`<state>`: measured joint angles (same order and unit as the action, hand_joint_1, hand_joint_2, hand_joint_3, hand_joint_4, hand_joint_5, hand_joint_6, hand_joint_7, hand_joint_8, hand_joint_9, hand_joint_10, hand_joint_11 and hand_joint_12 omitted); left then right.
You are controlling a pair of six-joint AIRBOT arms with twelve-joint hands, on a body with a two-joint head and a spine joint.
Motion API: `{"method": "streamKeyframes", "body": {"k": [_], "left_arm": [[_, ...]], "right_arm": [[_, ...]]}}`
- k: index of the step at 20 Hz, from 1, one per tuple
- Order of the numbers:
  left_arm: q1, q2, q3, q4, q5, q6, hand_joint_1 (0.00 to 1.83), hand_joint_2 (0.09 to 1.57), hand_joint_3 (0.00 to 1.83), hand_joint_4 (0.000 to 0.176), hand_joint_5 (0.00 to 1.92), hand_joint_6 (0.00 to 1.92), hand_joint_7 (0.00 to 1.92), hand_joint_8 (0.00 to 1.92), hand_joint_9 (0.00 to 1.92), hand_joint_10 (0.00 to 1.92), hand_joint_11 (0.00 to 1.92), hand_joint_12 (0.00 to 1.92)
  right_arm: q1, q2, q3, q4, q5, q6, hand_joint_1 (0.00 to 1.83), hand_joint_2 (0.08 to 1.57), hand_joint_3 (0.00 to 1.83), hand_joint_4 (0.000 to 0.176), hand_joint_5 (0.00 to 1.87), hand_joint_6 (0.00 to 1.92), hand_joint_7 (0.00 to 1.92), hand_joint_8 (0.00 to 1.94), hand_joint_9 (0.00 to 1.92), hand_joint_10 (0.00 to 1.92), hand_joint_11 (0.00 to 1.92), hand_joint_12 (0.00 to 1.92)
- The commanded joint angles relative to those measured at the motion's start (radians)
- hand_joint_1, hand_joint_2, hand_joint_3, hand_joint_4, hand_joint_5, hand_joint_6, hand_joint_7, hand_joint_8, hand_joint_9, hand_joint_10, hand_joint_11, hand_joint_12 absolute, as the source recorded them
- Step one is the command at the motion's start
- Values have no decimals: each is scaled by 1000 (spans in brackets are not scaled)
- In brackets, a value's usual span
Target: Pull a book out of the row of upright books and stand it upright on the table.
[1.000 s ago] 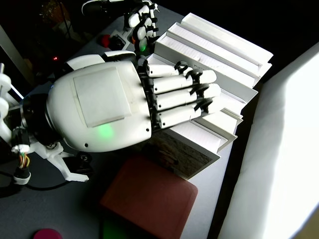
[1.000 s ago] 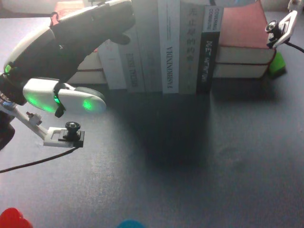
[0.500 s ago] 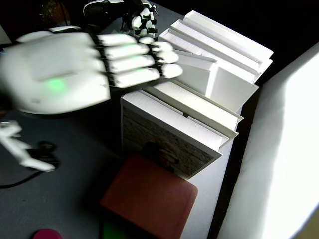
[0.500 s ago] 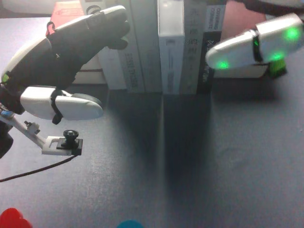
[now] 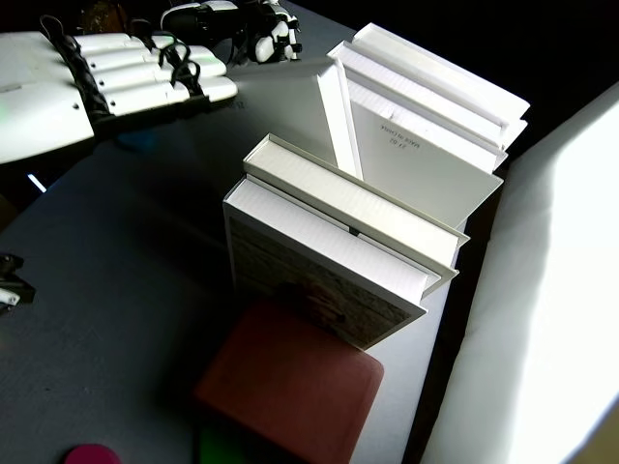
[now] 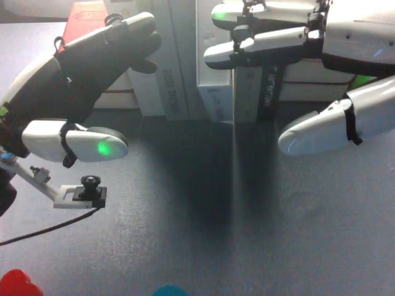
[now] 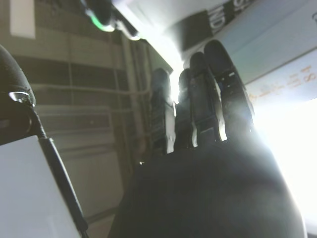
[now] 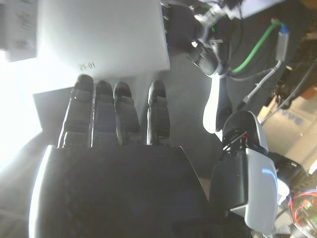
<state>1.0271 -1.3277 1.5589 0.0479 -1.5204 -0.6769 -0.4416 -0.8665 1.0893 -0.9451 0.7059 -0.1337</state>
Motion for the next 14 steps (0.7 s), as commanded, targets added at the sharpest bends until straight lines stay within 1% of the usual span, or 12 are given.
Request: {"method": "streamKeyframes", "body": {"k": [1, 4, 5, 7, 8, 9, 10, 11, 12, 13, 14], "left_arm": [[0, -9, -4, -32, -113, -10, 1155, 712, 2, 0, 402, 1, 211, 2, 258, 4, 0, 1076], [12, -10, -6, -43, -120, -10, 1176, 735, 9, 0, 407, 3, 207, 0, 252, 1, 0, 1070], [13, -11, -7, -43, -120, -10, 1161, 715, 0, 0, 434, 8, 239, 7, 265, 4, 0, 1094], [14, -12, -7, -43, -118, -10, 1175, 715, 0, 0, 437, 8, 267, 16, 269, 5, 0, 1094], [14, -12, -7, -43, -117, -10, 1165, 725, 0, 0, 453, 8, 297, 13, 300, 14, 0, 1128], [14, -13, -6, -43, -116, -10, 1144, 728, 0, 0, 459, 6, 327, 12, 324, 18, 0, 1190], [14, -13, -6, -43, -116, -10, 1156, 702, 0, 0, 472, 5, 362, 11, 359, 25, 0, 1223], [15, -13, -6, -43, -118, -10, 1166, 696, 0, 0, 469, 2, 357, 4, 350, 15, 0, 1204], [15, -13, -6, -43, -118, -10, 1187, 681, 0, 0, 467, 1, 365, 3, 365, 16, 0, 1226], [15, -13, -6, -43, -119, -10, 1188, 681, 0, 0, 458, 0, 361, 1, 369, 17, 0, 1229], [15, -13, -6, -43, -119, -10, 1157, 694, 3, 0, 456, 0, 349, 0, 355, 10, 0, 1230]], "right_arm": [[0, 1, -5, 48, 67, 12, 0, 998, 0, 130, 223, 20, 0, 0, 0, 0, 0, 0], [-32, 26, -29, 72, 99, 21, 0, 1061, 24, 56, 228, 17, 0, 0, 0, 0, 0, 0], [-40, 42, -42, 78, 114, 24, 0, 1082, 29, 58, 234, 17, 0, 0, 0, 0, 0, 0], [-46, 66, -61, 79, 142, 45, 0, 1126, 18, 36, 280, 16, 0, 0, 0, 0, 0, 0], [-45, 75, -67, 79, 158, 52, 50, 1148, 19, 38, 277, 10, 0, 0, 0, 0, 0, 0], [-39, 81, -72, 79, 173, 57, 125, 1169, 21, 57, 272, 6, 0, 0, 0, 0, 0, 0], [-29, 86, -73, 79, 181, 57, 190, 1177, 19, 57, 245, 3, 0, 0, 0, 0, 0, 0], [-18, 92, -73, 80, 187, 57, 224, 1168, 12, 57, 273, 16, 0, 0, 0, 0, 0, 0], [-11, 98, -73, 80, 194, 57, 380, 1142, 0, 58, 270, 14, 0, 0, 0, 0, 0, 0], [-9, 104, -73, 82, 204, 57, 455, 1133, 0, 44, 296, 26, 0, 0, 0, 0, 16, 8], [-5, 110, -74, 87, 216, 60, 531, 1141, 0, 37, 276, 18, 0, 0, 0, 0, 22, 12]]}}
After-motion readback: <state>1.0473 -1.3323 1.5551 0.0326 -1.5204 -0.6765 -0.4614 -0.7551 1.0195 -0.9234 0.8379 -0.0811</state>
